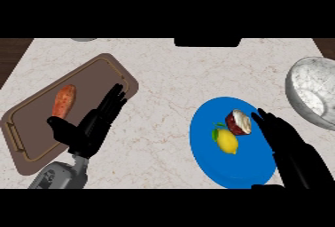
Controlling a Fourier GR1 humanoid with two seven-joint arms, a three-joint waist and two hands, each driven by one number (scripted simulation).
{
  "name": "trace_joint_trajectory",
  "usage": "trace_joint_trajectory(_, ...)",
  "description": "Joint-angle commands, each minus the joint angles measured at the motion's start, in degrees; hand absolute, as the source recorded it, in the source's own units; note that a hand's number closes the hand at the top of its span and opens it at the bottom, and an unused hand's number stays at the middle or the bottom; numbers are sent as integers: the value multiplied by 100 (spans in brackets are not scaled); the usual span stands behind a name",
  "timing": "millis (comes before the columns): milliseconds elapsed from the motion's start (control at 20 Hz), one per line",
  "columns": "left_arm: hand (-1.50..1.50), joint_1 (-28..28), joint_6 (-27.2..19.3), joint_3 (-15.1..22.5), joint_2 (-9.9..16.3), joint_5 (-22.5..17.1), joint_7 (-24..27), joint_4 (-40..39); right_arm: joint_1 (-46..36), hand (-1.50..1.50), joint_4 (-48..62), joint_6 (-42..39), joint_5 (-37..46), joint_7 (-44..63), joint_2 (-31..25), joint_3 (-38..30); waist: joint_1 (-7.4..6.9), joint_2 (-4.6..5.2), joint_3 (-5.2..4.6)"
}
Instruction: Pick the lemon from the plate and place it in the bowl
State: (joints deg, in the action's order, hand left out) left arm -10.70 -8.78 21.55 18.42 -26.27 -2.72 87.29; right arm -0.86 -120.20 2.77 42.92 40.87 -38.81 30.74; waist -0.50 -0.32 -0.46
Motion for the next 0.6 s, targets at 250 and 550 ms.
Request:
trace_joint_trajectory(250,0,-90,23,98,-212,185,-4,-110,-1845,-150,471,-2248,-203,2971,1845,503,-94,51,28)
trace_joint_trajectory(550,0,-25,165,-215,-65,72,-2,-178,-1974,-150,1178,-2542,-165,3322,2252,323,-16,44,34)
